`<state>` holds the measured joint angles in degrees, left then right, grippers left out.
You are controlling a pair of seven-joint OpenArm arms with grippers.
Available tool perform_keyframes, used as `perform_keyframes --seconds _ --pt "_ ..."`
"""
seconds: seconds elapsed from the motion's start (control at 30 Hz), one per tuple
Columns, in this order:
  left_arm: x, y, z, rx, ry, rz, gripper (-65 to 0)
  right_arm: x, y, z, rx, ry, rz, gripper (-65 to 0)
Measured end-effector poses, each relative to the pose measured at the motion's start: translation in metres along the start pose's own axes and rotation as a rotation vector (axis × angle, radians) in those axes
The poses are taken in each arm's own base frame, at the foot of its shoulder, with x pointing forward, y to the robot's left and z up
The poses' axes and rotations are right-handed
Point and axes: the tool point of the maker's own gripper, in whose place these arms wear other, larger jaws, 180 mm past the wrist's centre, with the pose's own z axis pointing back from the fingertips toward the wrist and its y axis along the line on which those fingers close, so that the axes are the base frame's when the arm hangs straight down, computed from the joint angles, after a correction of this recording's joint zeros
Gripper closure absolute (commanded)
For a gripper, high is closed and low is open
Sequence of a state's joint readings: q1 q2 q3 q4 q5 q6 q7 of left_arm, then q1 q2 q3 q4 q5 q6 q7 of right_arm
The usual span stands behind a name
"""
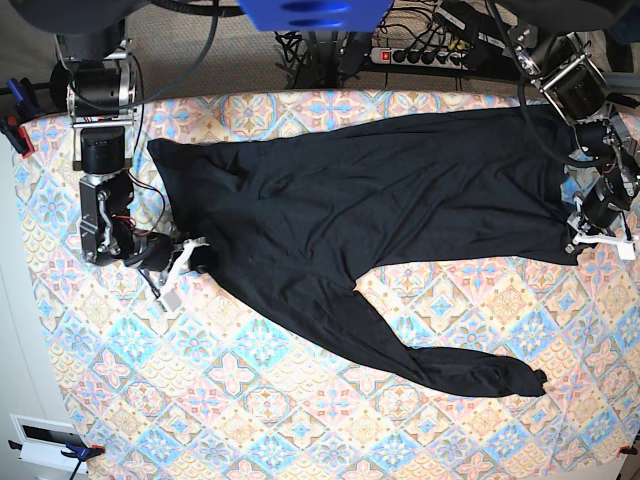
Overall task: Layout the t-shirt on the table in an organized manner, then fold the t-shirt properly
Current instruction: 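Grasp the shirt's side edge near the shoulder with the left gripper, then pull the shirt side with both grippers, folding it lengthwise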
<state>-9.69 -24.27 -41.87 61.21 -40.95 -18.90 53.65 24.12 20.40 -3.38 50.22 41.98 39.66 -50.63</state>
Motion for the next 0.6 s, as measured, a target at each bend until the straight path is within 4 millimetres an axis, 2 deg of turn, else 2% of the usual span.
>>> perform_keyframes --seconds 0.13,0.23,0.37,0.5,0.6 --pt "0.004 0.0 0.001 0.001 -0.005 -0.005 0.0 0.002 -0.005 0.005 -0.013 -0.009 -0.006 0.0" --pt "0.003 -0.003 0.001 -0.02 -0.003 -0.035 0.0 0.004 0.0 0.003 -0.009 -0.009 0.017 0.0" --pt "0.002 -0.006 0.001 -0.035 0.0 -0.055 0.0 0.02 0.012 0.011 0.002 -0.069 0.077 0.0" --pt "-0.001 -0.005 0.004 -0.043 0.0 -0.074 0.0 0.003 0.019 0.01 0.007 -0.038 0.096 0.0" --pt "-0.003 -0.01 0.017 -0.051 -0.015 -0.12 0.0 -0.004 0.02 0.01 0.008 -0.043 0.076 0.0"
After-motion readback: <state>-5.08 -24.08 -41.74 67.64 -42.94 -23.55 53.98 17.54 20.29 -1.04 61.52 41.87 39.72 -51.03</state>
